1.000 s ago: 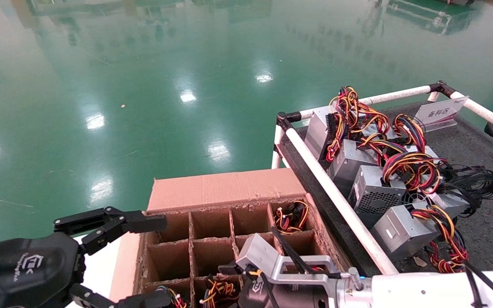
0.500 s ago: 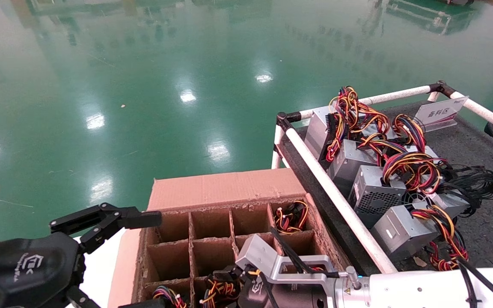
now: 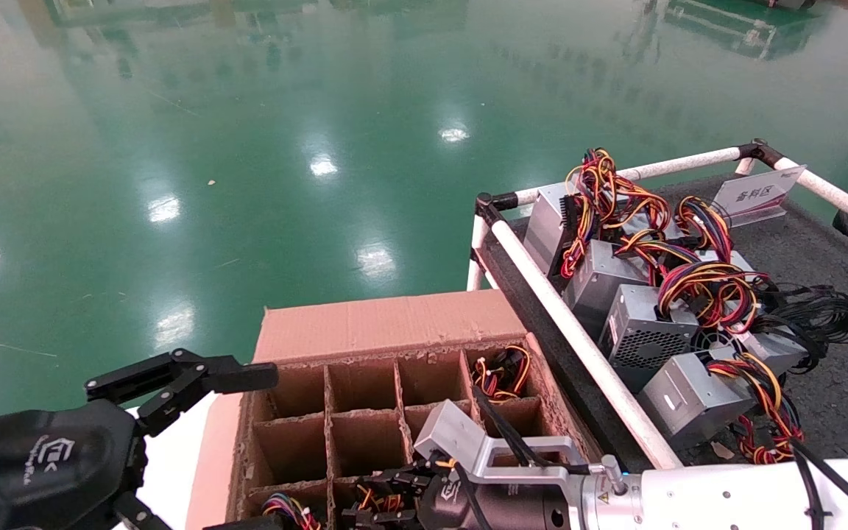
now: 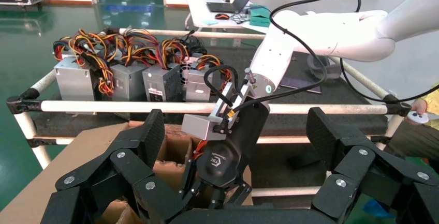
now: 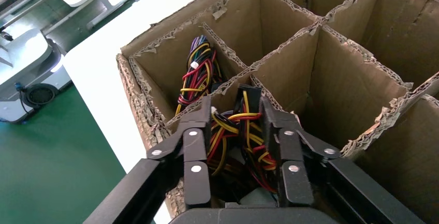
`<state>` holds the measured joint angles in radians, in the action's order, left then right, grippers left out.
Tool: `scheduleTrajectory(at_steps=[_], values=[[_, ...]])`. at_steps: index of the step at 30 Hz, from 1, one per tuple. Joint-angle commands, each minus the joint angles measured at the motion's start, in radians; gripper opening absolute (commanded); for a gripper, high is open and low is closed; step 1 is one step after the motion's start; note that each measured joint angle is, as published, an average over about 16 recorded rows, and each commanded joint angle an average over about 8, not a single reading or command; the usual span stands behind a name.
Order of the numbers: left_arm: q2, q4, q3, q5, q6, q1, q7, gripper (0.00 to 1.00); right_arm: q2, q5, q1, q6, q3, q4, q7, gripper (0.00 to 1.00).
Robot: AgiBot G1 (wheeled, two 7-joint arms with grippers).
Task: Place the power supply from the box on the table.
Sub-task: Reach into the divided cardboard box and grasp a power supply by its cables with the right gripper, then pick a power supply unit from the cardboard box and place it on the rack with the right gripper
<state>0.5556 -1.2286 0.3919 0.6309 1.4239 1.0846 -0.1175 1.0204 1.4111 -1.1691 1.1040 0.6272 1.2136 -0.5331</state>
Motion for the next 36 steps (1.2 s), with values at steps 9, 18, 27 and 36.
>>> scheduleTrajectory(at_steps=[9, 18, 27, 36], values=[[0.000, 0.000, 0.000, 0.000, 0.000, 0.000, 0.000, 1.00, 0.000, -0.024, -0.006, 0.010, -0.009, -0.020, -0.006, 0.00], [0.000, 0.000, 0.000, 0.000, 0.000, 0.000, 0.000, 1.00, -0.038, -0.113, -0.018, 0.048, -0.052, -0.007, -0.043, 0.00], [0.000, 0.000, 0.000, 0.000, 0.000, 0.000, 0.000, 1.00, -0.115, -0.335, -0.076, 0.124, -0.167, -0.001, -0.138, 0.00], [0.000, 0.000, 0.000, 0.000, 0.000, 0.000, 0.000, 1.00, -0.178, -0.491, -0.204, 0.136, -0.277, -0.034, -0.237, 0.00]])
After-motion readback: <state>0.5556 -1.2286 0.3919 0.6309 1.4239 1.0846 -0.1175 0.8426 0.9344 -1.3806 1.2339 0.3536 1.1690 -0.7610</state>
